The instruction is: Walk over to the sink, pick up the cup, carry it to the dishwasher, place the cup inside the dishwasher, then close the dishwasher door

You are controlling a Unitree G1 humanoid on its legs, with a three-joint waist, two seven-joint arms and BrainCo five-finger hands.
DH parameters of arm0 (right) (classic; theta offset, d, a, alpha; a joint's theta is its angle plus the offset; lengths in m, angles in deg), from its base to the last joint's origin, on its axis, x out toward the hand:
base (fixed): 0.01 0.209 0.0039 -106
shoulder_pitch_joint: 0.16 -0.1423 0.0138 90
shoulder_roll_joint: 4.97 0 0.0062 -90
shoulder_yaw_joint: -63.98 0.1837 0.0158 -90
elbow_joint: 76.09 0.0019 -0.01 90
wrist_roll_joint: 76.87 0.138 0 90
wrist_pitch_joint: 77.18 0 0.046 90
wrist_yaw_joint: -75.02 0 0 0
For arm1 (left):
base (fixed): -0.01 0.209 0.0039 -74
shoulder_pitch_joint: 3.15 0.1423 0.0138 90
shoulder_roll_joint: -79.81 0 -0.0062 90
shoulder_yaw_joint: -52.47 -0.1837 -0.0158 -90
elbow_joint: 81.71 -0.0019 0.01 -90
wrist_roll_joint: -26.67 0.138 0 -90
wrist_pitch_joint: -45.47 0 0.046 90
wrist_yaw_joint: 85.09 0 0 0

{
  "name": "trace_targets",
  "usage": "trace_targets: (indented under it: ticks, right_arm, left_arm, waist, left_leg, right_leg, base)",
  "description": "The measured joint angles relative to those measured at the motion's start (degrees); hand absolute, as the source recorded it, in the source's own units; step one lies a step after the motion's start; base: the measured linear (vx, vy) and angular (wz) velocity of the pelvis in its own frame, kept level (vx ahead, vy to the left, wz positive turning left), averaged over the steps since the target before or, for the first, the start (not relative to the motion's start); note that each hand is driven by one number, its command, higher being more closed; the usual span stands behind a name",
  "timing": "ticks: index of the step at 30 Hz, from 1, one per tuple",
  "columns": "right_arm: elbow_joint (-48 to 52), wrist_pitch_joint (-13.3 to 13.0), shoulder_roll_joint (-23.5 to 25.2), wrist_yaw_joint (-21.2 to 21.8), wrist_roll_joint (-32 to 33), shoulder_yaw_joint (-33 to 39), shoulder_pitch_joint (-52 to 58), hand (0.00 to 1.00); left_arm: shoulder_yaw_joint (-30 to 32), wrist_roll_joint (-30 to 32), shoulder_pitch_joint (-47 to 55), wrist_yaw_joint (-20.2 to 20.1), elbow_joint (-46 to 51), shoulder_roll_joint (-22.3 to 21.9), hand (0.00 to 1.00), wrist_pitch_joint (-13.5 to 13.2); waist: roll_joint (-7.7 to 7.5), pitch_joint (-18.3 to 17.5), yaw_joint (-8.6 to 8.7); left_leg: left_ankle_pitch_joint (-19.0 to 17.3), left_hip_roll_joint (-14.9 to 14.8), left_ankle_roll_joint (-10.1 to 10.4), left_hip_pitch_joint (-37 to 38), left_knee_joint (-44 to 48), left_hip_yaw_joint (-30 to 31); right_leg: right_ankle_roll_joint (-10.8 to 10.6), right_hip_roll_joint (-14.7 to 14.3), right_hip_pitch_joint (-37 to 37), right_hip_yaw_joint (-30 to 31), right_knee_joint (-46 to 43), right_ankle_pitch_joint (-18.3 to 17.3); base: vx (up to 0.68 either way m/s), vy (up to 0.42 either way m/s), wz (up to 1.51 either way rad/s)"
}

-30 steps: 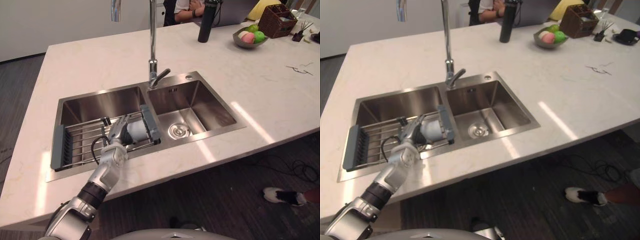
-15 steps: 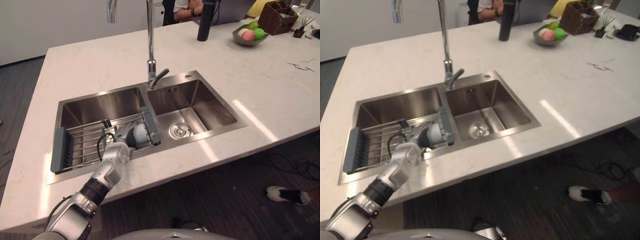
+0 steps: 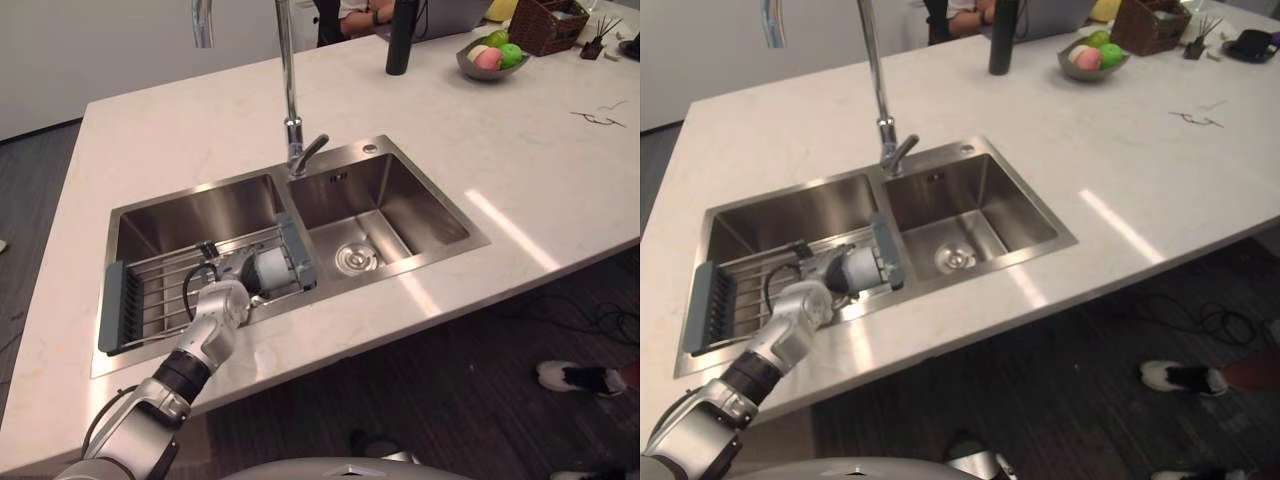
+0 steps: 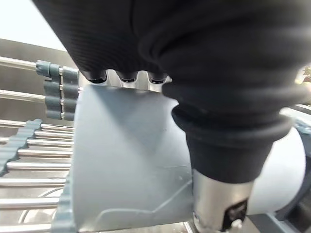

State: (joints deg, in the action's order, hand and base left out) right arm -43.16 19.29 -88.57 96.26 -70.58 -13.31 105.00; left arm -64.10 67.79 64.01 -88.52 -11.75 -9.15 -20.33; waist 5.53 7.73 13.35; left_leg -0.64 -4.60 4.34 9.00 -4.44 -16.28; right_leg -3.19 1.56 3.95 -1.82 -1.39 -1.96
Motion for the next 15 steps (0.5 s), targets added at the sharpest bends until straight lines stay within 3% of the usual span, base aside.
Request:
trace_targets:
  ticks: [15]
  right_arm:
    - [0.04, 0.04, 0.61, 0.13, -0.21, 1.50, -0.09, 0.00]
  left_arm:
    - [1.69, 0.36, 0.05, -6.04, 1.97, 0.29, 0.00, -0.18]
  waist:
    - [-0.08, 1.12, -0.54]
  left_leg:
    - [-0.33, -0.13, 0.36, 0.13, 0.83, 0.82]
  right_leg:
    - [0.12, 0.10, -0.11, -0.88, -2.36, -2.18]
  base:
    - [0.01, -0.006, 0.02]
